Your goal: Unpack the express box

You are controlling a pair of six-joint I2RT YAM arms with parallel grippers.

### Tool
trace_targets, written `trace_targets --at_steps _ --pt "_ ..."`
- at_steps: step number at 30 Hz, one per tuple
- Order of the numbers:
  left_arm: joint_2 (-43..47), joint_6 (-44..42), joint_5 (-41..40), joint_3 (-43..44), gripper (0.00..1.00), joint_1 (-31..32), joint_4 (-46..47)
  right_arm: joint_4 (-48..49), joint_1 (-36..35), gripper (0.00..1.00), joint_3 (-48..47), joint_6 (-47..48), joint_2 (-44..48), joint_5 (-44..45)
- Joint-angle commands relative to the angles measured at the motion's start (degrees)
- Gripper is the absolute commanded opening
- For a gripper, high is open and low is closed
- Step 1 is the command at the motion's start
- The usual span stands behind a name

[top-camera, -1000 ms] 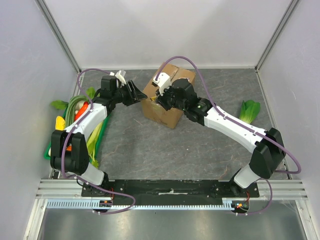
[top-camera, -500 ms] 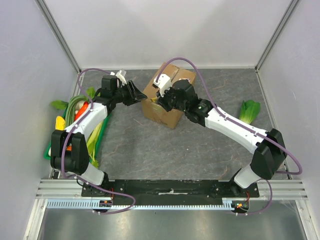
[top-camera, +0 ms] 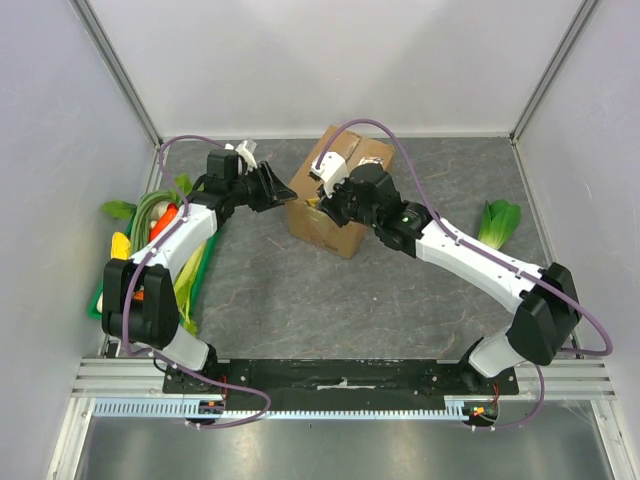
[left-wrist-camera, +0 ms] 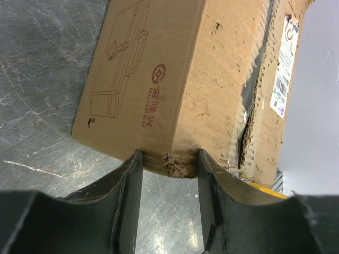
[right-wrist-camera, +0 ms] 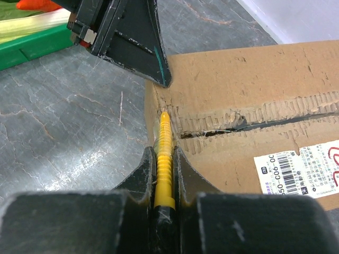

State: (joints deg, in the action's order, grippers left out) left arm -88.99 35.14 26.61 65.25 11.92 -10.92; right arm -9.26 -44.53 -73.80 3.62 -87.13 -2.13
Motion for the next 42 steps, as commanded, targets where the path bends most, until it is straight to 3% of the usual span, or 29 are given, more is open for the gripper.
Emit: trace_targets --at_steps 1,35,40,42 --pt "-2.77 -1.91 -9.56 -0.13 0.2 -1.2 -4.99 -16.32 0.15 0.0 3.13 1.04 2.14 3.17" --pt "-3.29 -2.09 -9.74 0.75 0.2 -1.11 -5.52 -22.65 2.43 0.0 7.01 3.42 10.49 5.99" --pt "-1.46 -1.91 -6.32 0.93 0.27 -1.11 -3.41 -21.69 2.43 0.0 3.32 1.14 14.17 4.25" --pt "-0.58 -1.74 -3.6 1.63 0.38 -1.2 -2.1 -19.84 2.43 0.0 0.77 -1.32 15.58 3.1"
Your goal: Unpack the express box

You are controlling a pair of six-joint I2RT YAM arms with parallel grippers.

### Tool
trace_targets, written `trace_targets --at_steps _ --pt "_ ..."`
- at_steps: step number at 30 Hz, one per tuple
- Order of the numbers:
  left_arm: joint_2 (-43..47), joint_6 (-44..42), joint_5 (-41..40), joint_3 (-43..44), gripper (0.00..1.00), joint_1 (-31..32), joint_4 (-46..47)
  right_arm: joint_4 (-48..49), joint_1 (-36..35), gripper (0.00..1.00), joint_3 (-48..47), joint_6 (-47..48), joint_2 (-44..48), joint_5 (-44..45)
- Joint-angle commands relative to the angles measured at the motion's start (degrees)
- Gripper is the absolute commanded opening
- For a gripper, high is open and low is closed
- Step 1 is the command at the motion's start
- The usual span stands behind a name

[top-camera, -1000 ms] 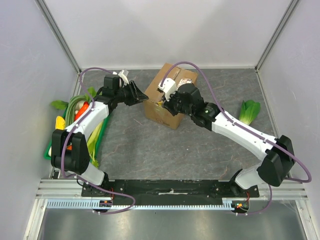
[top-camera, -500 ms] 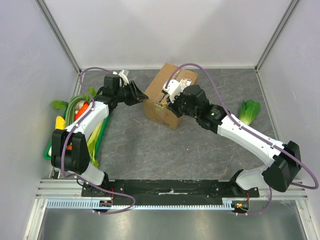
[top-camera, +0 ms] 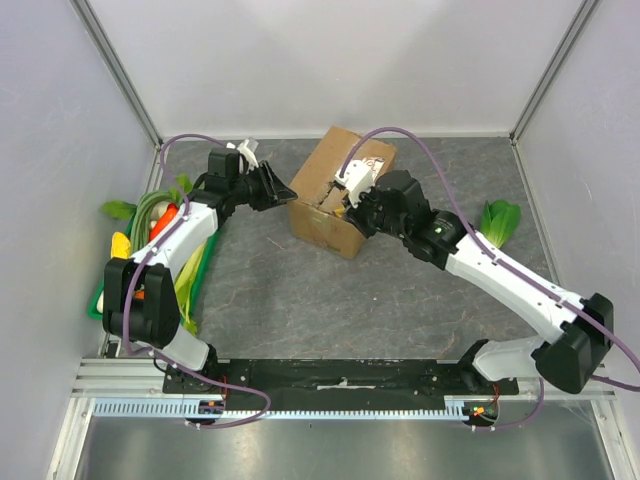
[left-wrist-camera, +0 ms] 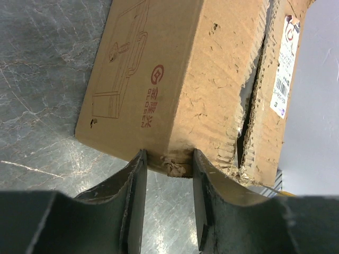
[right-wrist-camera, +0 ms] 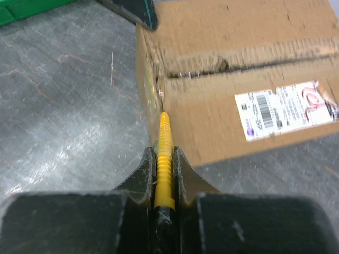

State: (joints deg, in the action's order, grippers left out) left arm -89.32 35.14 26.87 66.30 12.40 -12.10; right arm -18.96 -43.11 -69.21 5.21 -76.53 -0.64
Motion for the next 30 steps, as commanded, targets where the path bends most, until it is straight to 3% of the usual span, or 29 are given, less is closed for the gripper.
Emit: trace_targets --at_steps 1,2,5,7,13,15,22,26,30 --pt "0.28 -1.74 -3.06 0.93 0.43 -1.59 -0.56 -7.96 1.01 0.0 -4.78 -3.88 6.21 1.35" --pt "1.42 -1.65 -2.27 1.8 0.52 -1.68 -0.12 -6.72 1.01 0.0 -6.53 -4.94 6.74 1.7" --pt "4.14 -1.39 -0.51 3.21 0.68 -1.59 1.2 -1.71 1.01 0.0 -9.7 -8.28 8.41 3.97" --pt "5.46 -1.82 -0.42 3.92 0.73 -1.68 1.38 1.1 1.01 0.0 -11.11 -10.03 8.42 7.56" --pt "10.39 -4.02 -2.44 3.57 0.72 -1.59 -0.91 5.16 2.33 0.0 -14.63 -10.83 4.48 26.89" --pt "11.79 -4.37 -3.49 1.91 0.69 -1.68 -2.4 4.9 4.95 0.0 -17.0 -12.24 2.28 29.12" --pt "13.47 -4.81 -2.71 -4.78 0.53 -1.59 -4.07 4.02 20.16 0.0 -25.35 -21.46 -14.66 15.86" --pt "12.94 -4.29 -0.59 -7.76 0.51 -0.72 -3.9 4.11 27.28 0.0 -30.98 -24.55 -22.33 6.64" --pt "11.63 -3.67 -1.03 -9.79 0.5 0.34 -2.32 3.15 30.19 0.0 -35.28 -24.03 -30.14 3.2"
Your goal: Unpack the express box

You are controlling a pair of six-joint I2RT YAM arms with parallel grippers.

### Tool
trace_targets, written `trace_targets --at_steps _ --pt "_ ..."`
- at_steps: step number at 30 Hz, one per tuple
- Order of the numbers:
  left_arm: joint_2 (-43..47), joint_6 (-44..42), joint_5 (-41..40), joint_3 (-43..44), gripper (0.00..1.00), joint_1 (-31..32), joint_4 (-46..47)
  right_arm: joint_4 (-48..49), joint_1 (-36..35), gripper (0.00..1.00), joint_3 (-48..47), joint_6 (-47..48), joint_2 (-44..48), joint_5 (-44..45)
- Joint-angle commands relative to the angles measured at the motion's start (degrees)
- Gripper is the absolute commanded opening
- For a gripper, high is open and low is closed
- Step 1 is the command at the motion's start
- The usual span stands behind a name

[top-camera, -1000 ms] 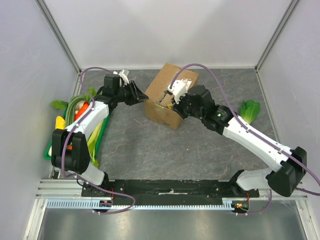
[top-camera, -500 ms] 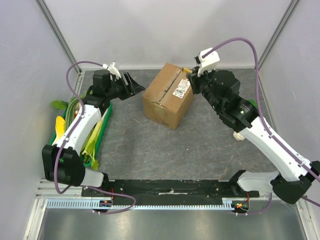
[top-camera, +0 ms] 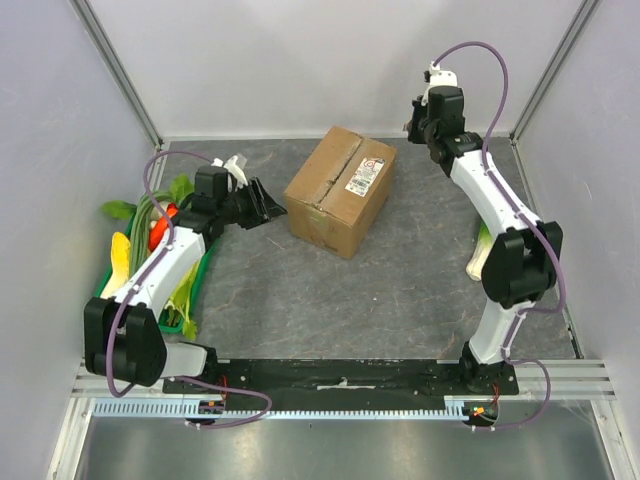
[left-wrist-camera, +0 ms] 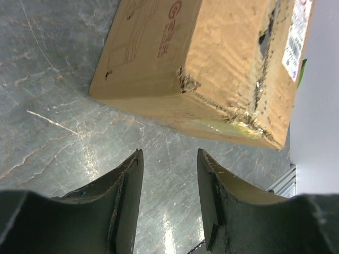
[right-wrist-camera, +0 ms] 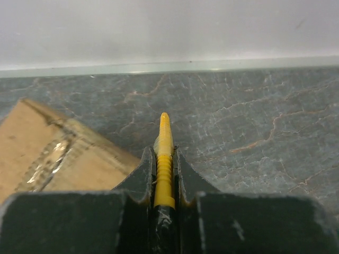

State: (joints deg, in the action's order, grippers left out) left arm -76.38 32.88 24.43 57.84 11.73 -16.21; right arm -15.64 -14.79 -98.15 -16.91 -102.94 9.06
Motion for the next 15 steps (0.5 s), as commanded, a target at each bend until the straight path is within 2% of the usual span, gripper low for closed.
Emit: trace_targets --at_steps 1,6,9,15 --pt "-1.75 -1.24 1.5 -1.33 0.5 1.1 1.97 -0.7 2.39 0.0 -8.7 -1.38 -5.07 -7.47" --pt "-6.06 0.24 1.86 0.34 0.49 1.55 3.2 -2.55 4.15 0.0 -12.33 0.82 -11.14 -17.73" --pt "-9.21 1.3 0.8 2.71 0.48 1.55 3.64 -2.55 4.24 0.0 -11.72 1.44 -11.59 -22.67" --pt "-14.4 3.06 0.18 7.98 0.47 1.55 3.73 -2.73 3.89 0.0 -4.96 1.96 -8.08 -24.62"
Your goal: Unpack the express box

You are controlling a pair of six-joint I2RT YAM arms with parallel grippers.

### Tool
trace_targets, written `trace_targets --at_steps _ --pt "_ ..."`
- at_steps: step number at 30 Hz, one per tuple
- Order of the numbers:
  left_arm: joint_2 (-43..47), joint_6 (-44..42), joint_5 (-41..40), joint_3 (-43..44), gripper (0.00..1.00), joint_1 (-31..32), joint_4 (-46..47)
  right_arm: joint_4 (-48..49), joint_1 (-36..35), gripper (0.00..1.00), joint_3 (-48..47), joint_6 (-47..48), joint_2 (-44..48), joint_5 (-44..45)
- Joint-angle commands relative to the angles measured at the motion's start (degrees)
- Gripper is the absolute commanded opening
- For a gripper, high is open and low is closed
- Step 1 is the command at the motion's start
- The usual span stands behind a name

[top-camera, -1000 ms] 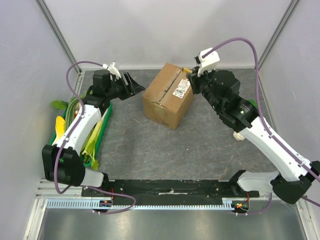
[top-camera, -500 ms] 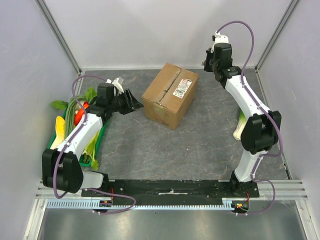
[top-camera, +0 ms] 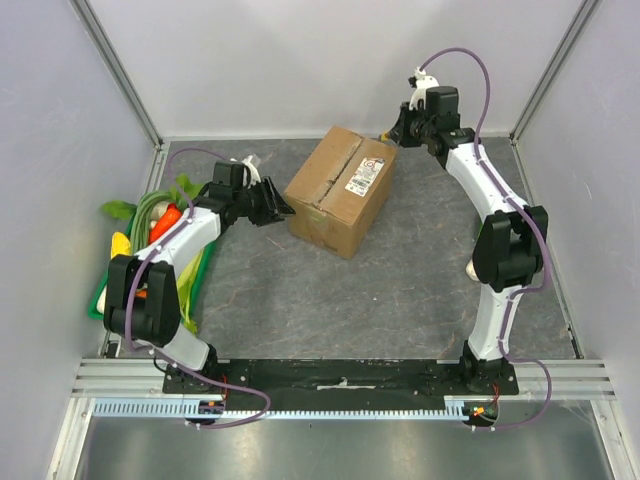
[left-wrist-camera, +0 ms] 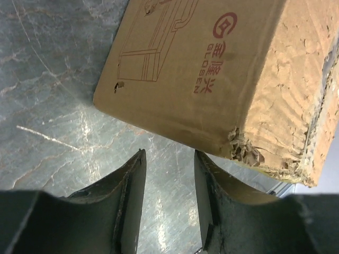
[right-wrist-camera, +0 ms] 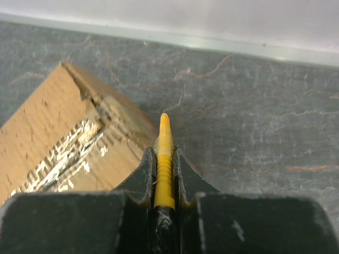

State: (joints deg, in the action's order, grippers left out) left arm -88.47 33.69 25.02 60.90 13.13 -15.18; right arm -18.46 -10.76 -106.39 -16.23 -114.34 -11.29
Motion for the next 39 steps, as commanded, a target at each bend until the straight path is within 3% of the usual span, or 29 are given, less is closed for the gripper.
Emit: trace_targets --at_steps 1,13,19,22,25,28,33,37,39 --pt "-3.8 2.43 -0.32 6.23 0.47 0.15 2.53 0.09 -0.22 0.0 5.56 1.37 4.03 -4.35" --pt "-12.43 0.85 -6.9 19.69 0.48 -0.38 -1.16 -3.51 -7.42 0.0 23.94 -1.08 20.11 1.79" --pt "-15.85 3.84 -8.16 21.18 0.5 -2.49 6.1 -7.73 -16.72 0.0 28.51 -5.04 28.03 6.36" --pt "-19.01 2.88 -4.2 22.85 0.52 -3.02 10.42 -12.64 -22.34 0.0 27.56 -8.64 30.67 16.09" --pt "-20.43 2.52 -7.15 26.45 0.52 -3.72 7.98 -17.13 -23.6 0.0 26.67 -13.29 33.3 27.78" --pt "-17.01 2.17 -14.69 26.28 0.53 -4.95 4.38 -20.91 -23.51 0.0 25.36 -15.15 35.68 39.02" --pt "-9.9 -1.87 -22.63 26.46 0.61 -7.15 -7.2 -22.32 -23.25 0.0 21.49 -10.95 37.71 47.93" --pt "-3.13 -4.77 -22.83 22.08 0.63 -7.24 -10.22 -14.55 -18.87 0.0 19.02 -4.53 34.02 44.18" --pt "0.39 -4.25 -21.24 17.95 0.62 -7.15 -11.36 -10.39 -16.67 0.0 18.33 -1.8 32.18 37.6"
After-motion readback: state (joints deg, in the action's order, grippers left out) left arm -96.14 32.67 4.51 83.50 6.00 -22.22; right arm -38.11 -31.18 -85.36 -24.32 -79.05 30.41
